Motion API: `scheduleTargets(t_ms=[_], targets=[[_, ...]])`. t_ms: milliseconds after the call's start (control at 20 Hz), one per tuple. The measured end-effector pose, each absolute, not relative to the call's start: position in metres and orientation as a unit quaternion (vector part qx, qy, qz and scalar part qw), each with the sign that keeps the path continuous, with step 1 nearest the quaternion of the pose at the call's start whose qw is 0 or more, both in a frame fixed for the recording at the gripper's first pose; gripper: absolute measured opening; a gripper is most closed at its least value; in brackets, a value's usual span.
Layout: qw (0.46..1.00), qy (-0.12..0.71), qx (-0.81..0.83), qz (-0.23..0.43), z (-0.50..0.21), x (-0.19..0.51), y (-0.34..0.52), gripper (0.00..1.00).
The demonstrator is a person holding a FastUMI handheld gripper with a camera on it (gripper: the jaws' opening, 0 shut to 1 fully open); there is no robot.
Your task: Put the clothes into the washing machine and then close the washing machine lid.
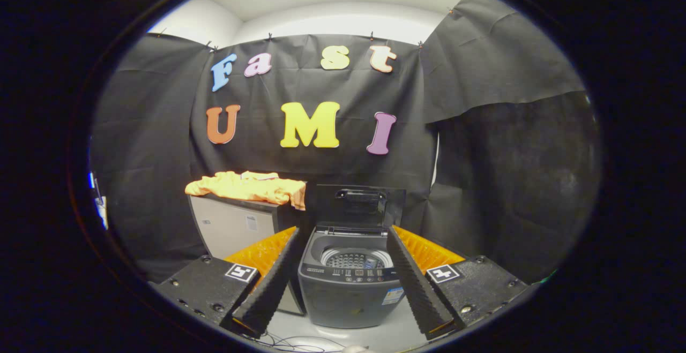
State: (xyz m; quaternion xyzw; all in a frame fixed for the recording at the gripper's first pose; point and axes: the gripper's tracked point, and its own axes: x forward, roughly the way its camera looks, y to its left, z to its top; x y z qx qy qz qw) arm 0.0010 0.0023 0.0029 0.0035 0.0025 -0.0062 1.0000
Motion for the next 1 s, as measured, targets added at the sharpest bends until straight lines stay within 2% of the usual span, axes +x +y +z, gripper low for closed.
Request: scheduleTargets(t_ms=[500,750,1000], targets=[[1.000,0.002,0.013,-0.021,0.056,0.025,0.025,1.00],[0.999,0.015,0.024,-0.026,0.106,0.056,0.054,1.00],[1.000,0.016,0.016,-0.004,0.157,0.098,0.105,1.00]])
